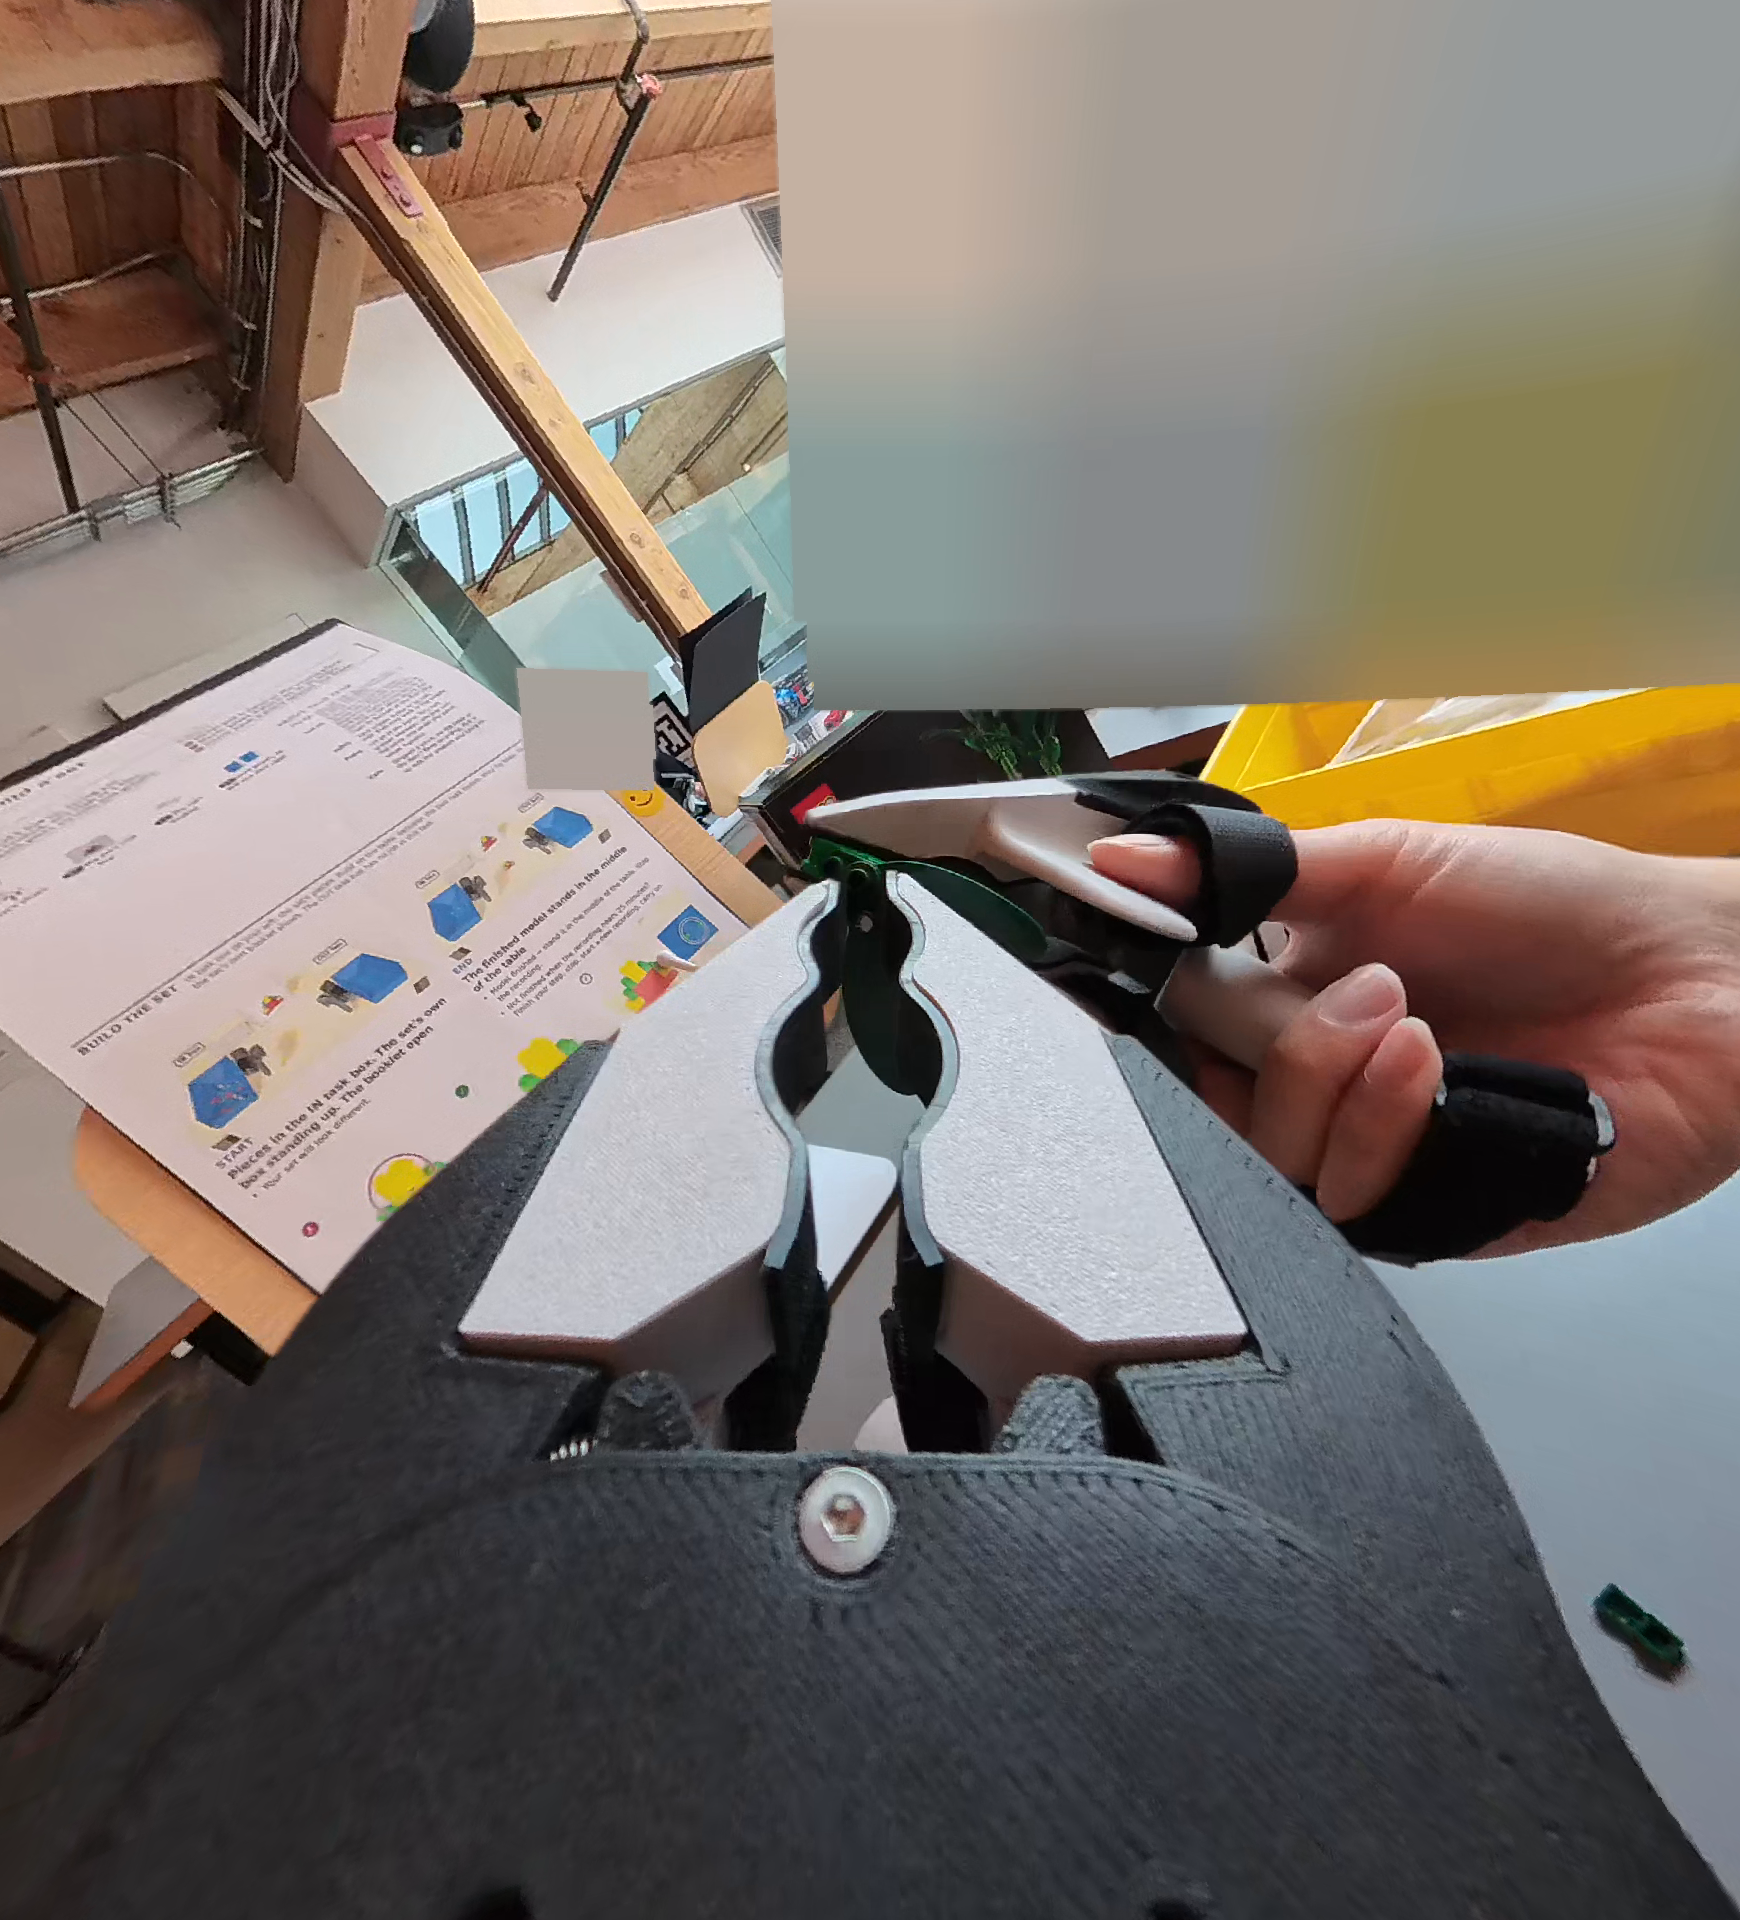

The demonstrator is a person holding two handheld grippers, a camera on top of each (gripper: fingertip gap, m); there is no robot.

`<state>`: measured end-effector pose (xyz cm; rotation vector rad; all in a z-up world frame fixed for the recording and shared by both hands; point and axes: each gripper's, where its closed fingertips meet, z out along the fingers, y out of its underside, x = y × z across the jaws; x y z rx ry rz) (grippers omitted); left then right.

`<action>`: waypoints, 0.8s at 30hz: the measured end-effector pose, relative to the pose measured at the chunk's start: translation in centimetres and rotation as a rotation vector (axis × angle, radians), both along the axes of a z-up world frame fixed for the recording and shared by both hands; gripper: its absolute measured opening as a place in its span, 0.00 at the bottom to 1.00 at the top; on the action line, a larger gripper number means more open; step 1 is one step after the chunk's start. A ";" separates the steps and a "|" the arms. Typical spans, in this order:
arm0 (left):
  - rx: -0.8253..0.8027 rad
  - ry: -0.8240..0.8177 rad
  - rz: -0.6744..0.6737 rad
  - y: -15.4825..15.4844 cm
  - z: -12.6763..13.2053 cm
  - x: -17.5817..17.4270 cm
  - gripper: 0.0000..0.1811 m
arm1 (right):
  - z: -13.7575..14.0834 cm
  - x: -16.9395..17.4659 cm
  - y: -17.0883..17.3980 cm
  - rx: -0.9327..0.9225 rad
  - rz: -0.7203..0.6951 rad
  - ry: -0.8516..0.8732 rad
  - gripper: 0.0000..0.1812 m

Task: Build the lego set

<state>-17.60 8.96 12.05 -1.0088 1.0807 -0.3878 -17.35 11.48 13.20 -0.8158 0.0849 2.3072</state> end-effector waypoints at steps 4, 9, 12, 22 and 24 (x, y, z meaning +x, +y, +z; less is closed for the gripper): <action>-0.062 -0.024 -0.031 -0.1 0.0 0.1 0.02 | 0.0 0.1 -0.1 0.025 -0.034 -0.002 0.03; -0.132 -0.032 -0.081 -0.2 -0.1 0.1 0.02 | 0.1 -0.1 -0.3 0.048 -0.049 -0.029 0.03; -0.134 -0.022 -0.074 -0.1 -0.2 0.1 0.02 | 0.0 -0.1 -0.2 0.052 -0.108 -0.061 0.03; -0.090 0.051 -0.009 0.1 -0.9 0.3 0.02 | -0.3 -0.1 -0.1 0.065 -0.224 -0.113 0.03; -0.093 0.060 -0.006 0.1 -1.0 0.3 0.02 | -0.4 -0.2 -0.1 0.070 -0.240 -0.127 0.03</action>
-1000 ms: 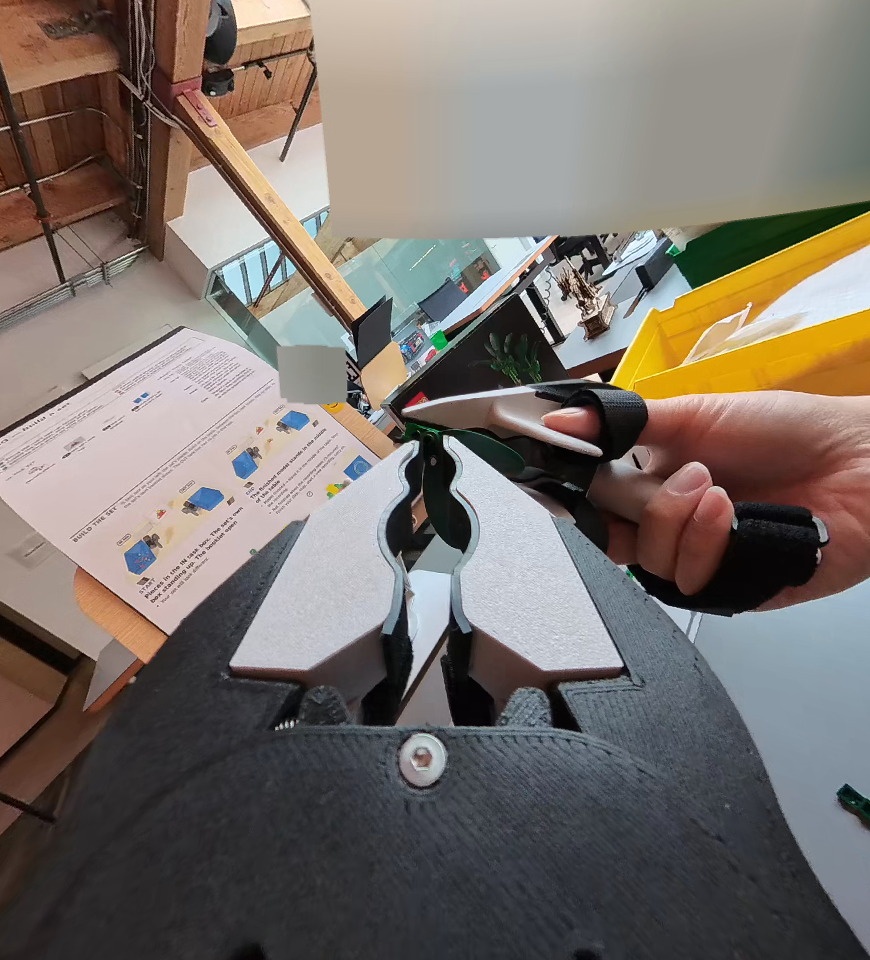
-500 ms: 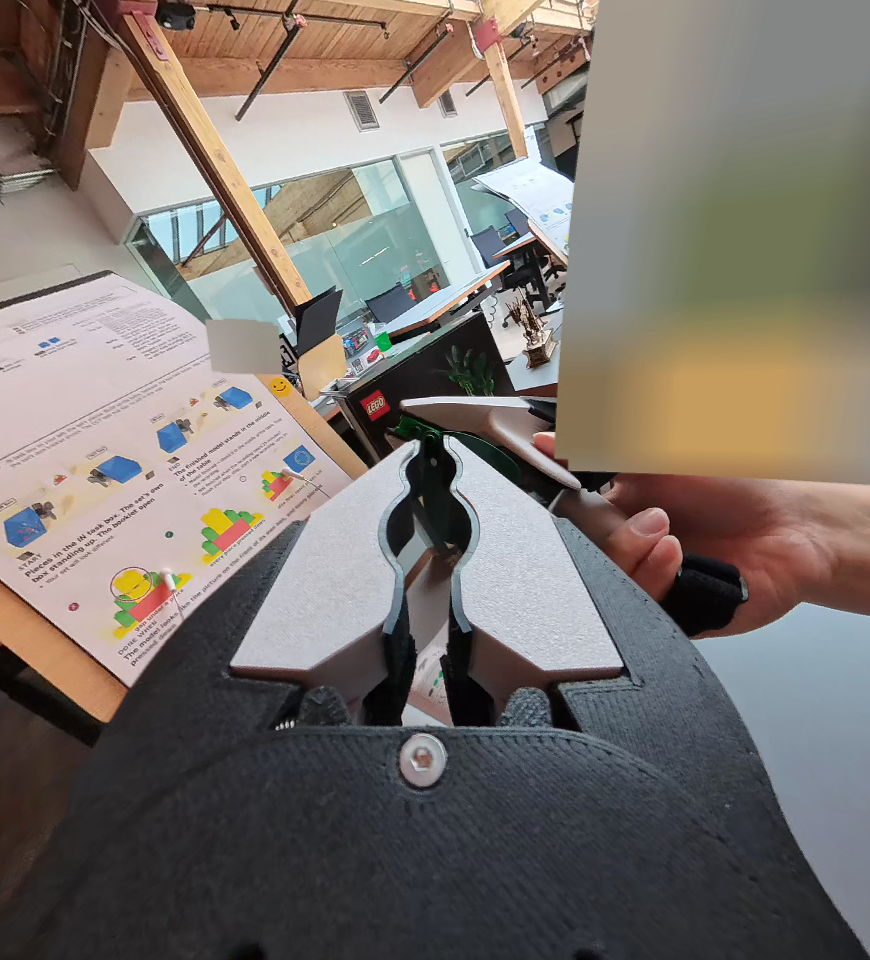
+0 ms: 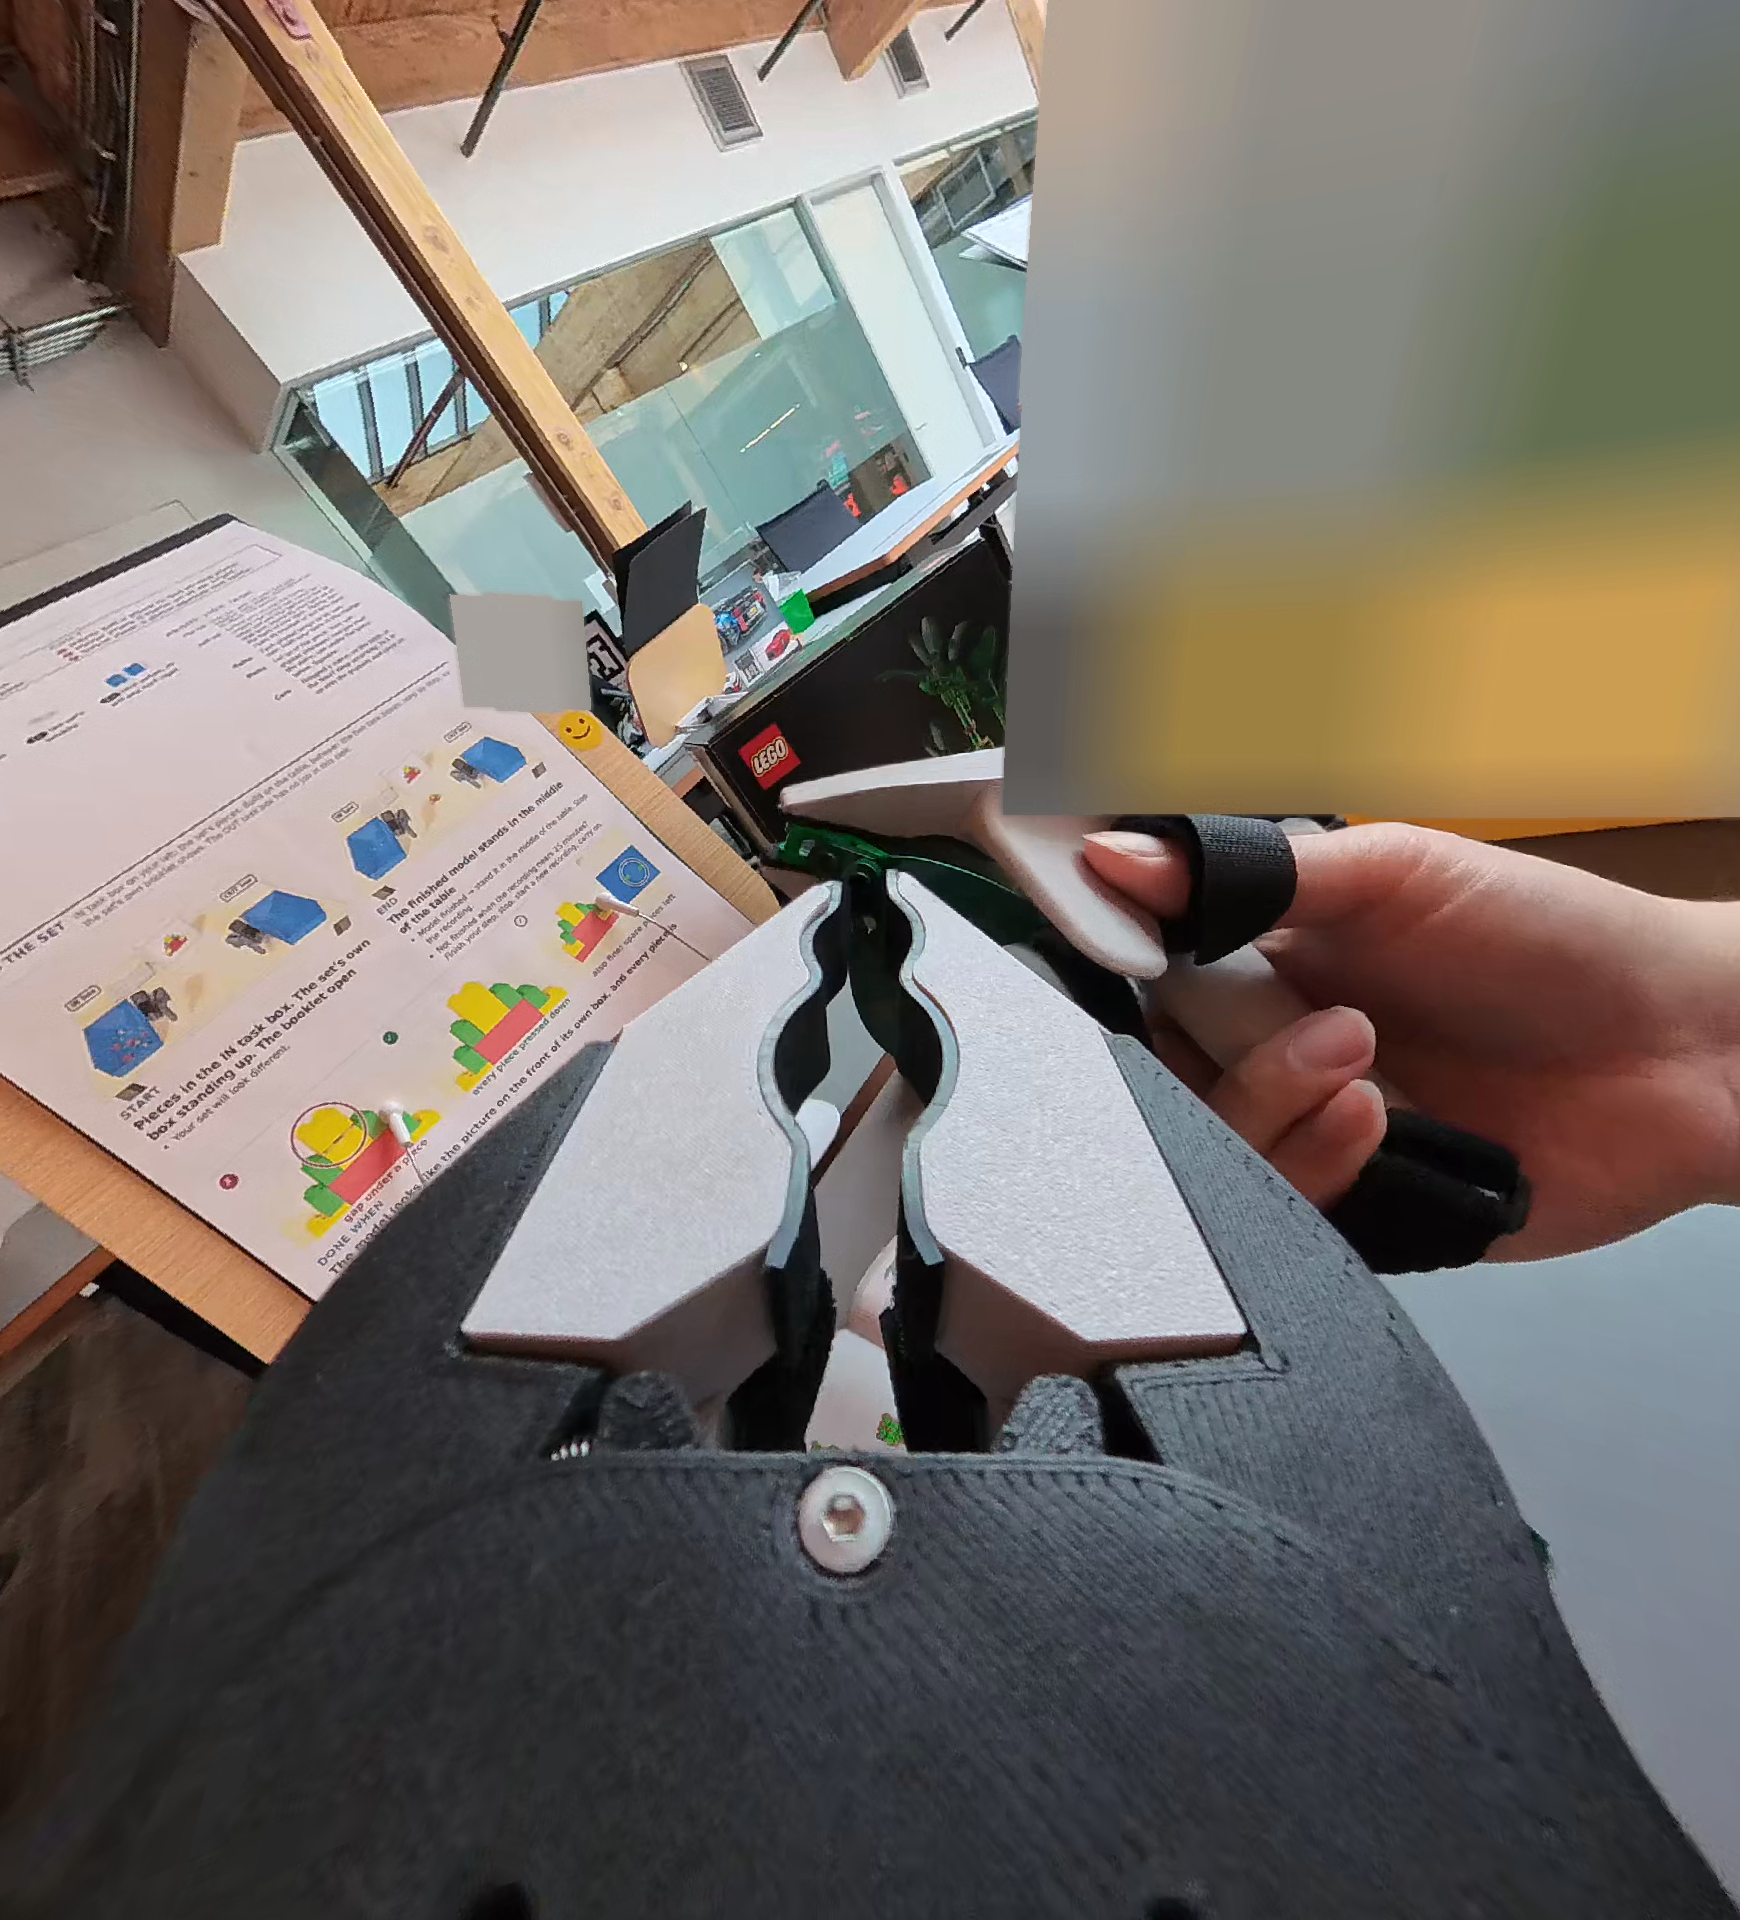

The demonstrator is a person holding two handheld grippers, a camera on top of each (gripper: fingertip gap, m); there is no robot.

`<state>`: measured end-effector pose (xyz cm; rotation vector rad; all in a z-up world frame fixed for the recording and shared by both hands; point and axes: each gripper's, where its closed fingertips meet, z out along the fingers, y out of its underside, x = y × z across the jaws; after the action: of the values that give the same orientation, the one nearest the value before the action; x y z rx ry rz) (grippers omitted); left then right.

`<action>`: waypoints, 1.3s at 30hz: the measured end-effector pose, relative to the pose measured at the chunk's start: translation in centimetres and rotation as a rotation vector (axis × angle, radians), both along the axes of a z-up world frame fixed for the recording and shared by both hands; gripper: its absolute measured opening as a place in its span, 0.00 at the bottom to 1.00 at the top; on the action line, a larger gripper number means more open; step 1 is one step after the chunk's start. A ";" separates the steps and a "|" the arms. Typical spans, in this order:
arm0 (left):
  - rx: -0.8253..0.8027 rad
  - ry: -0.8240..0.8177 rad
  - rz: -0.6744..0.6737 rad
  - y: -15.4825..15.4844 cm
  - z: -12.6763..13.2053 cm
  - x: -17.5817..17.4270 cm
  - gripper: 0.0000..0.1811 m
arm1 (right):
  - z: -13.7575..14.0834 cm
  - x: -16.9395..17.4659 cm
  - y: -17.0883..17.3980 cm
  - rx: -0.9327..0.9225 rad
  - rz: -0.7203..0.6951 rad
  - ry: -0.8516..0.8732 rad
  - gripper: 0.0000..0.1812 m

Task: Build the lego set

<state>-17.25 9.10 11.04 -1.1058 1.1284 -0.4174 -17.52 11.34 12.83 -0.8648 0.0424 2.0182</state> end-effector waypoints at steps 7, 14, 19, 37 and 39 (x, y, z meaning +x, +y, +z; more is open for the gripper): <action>0.001 0.021 0.025 0.5 -0.4 0.1 0.02 | -0.4 0.1 0.5 -0.024 0.003 0.001 0.03; -0.039 0.037 0.040 1.2 -1.2 0.1 0.02 | -1.2 0.3 1.2 -0.089 0.022 0.059 0.03; -0.093 0.032 0.042 1.7 -1.7 0.1 0.02 | -2.0 0.1 2.0 -0.173 0.129 0.092 0.03; -0.147 0.025 0.046 3.5 -4.0 0.6 0.02 | -4.3 0.8 3.8 -0.258 0.072 0.075 0.03; -0.150 0.036 0.048 3.6 -4.2 0.6 0.02 | -4.6 0.8 4.0 -0.275 0.077 0.094 0.03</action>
<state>-16.69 12.73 6.83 -1.2736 1.1132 -0.4516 -16.73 15.30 8.22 -0.9526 0.3508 2.1568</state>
